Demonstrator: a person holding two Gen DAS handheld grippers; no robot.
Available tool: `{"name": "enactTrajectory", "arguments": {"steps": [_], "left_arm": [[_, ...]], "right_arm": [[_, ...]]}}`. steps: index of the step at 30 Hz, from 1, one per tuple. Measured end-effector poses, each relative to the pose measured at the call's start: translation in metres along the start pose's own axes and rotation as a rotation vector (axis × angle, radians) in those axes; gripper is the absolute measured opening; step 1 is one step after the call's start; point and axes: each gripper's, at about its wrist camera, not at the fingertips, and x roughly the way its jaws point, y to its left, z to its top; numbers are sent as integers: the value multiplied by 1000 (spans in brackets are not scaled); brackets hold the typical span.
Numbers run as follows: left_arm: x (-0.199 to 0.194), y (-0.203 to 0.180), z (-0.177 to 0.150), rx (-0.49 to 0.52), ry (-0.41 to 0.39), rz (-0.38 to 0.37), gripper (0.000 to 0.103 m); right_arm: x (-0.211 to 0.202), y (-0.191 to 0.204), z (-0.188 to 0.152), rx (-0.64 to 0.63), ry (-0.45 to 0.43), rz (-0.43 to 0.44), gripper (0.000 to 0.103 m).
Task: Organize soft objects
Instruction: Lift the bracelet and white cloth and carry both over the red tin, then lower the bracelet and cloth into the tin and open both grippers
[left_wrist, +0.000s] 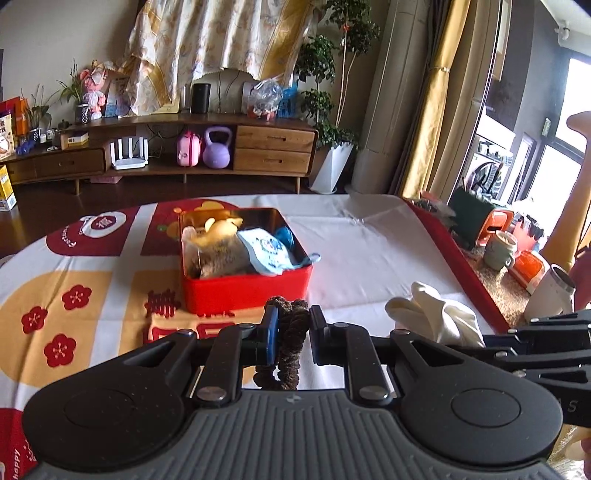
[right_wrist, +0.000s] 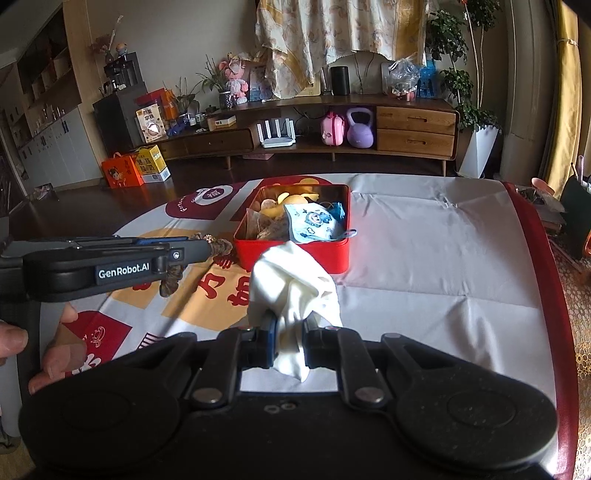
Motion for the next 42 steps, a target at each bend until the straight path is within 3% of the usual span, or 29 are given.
{"name": "enactTrajectory", "arguments": {"steps": [16,28,42], "left_arm": [[33,29,69,-7,-32,1,17],[101,54,99,-38,7,23,17],[192,70,105,-43,62,75,17]], "right_arm": [[42,2,60,-36,-26,-27,12],[107,-12,91,-41,-11,-39,13],[185,-35,92,-5,52,-27,13]]}}
